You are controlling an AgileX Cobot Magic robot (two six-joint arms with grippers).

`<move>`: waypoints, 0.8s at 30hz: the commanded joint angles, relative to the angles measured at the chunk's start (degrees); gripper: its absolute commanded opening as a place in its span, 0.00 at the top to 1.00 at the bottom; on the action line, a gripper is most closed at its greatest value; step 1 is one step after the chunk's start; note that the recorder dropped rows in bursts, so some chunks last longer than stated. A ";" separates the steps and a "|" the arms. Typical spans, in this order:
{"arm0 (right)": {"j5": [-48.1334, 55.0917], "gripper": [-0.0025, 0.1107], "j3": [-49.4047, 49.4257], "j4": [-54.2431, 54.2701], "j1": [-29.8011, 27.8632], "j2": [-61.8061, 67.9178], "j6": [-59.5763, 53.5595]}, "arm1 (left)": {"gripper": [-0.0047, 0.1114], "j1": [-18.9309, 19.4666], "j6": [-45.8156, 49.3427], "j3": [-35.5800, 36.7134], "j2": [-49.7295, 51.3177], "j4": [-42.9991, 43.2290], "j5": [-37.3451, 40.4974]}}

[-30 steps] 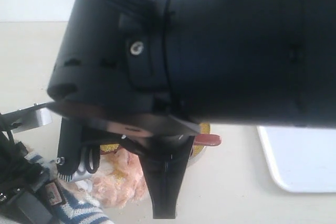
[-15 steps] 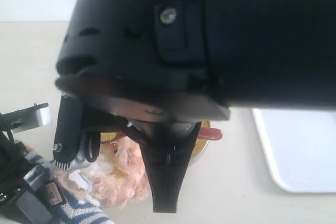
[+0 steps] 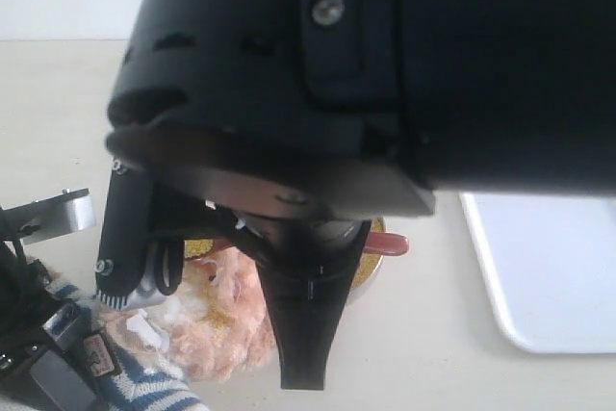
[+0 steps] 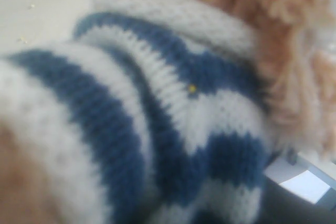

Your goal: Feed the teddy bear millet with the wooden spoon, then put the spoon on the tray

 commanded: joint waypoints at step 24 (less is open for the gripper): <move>-1.83 0.98 -0.30 -1.53 -0.03 -0.59 -2.19 | 0.93 -0.18 1.28 -0.26 -0.07 -1.95 0.45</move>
